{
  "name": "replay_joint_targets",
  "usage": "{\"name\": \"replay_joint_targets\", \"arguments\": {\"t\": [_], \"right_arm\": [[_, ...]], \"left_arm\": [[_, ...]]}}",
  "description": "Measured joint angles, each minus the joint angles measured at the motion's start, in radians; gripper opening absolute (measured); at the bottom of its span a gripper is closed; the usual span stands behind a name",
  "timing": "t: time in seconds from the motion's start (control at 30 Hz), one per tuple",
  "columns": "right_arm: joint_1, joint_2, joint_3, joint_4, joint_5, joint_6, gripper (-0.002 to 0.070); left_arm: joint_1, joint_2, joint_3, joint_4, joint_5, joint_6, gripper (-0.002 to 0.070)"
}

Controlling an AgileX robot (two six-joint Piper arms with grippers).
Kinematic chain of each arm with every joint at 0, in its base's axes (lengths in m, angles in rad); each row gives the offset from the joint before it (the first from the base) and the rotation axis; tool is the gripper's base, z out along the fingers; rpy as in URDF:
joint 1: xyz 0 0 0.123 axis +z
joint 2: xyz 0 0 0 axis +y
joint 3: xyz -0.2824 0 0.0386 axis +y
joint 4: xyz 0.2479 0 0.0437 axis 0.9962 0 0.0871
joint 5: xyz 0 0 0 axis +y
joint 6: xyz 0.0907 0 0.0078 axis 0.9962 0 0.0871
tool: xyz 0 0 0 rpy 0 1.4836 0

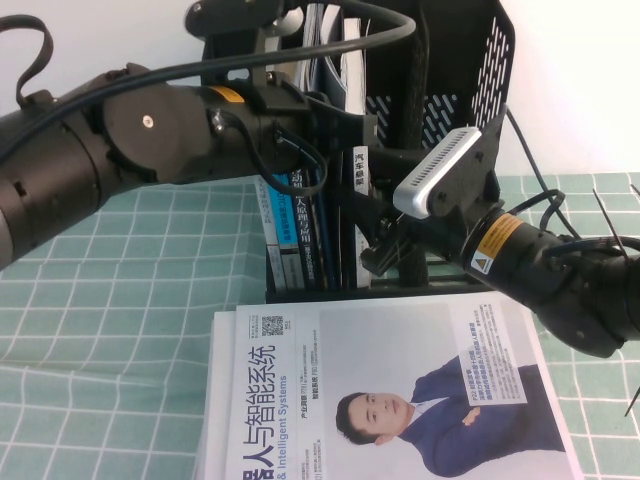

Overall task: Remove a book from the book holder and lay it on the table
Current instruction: Pick up the right side book from the book shelf

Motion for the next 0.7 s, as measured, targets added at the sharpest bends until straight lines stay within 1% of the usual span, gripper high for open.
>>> {"name": "replay_joint_targets", "arguments": {"t": [0.17, 0.3, 0.43, 0.7], "right_arm": [[0.0, 0.0, 0.0, 0.004, -0.003, 0.01, 0.0457], [0.0, -0.012, 0.0, -0.048, -0.005, 0.035, 0.0457], [0.0, -0.047, 0.03, -0.062, -0.01, 0.013, 0.0457], [0.0, -0.082, 0.072, 0.106, -0.029, -0.098, 0.0457]], "left_arm": [[0.009, 0.002, 0.0, 0.014, 0.012, -0.055, -0.0002], [0.034, 0.002, 0.0, 0.018, 0.083, -0.085, -0.0002], [0.043, 0.0, 0.0, 0.034, 0.123, -0.103, -0.0003], [0.043, -0.004, 0.0, 0.042, 0.124, -0.135, -0.0003]]}}
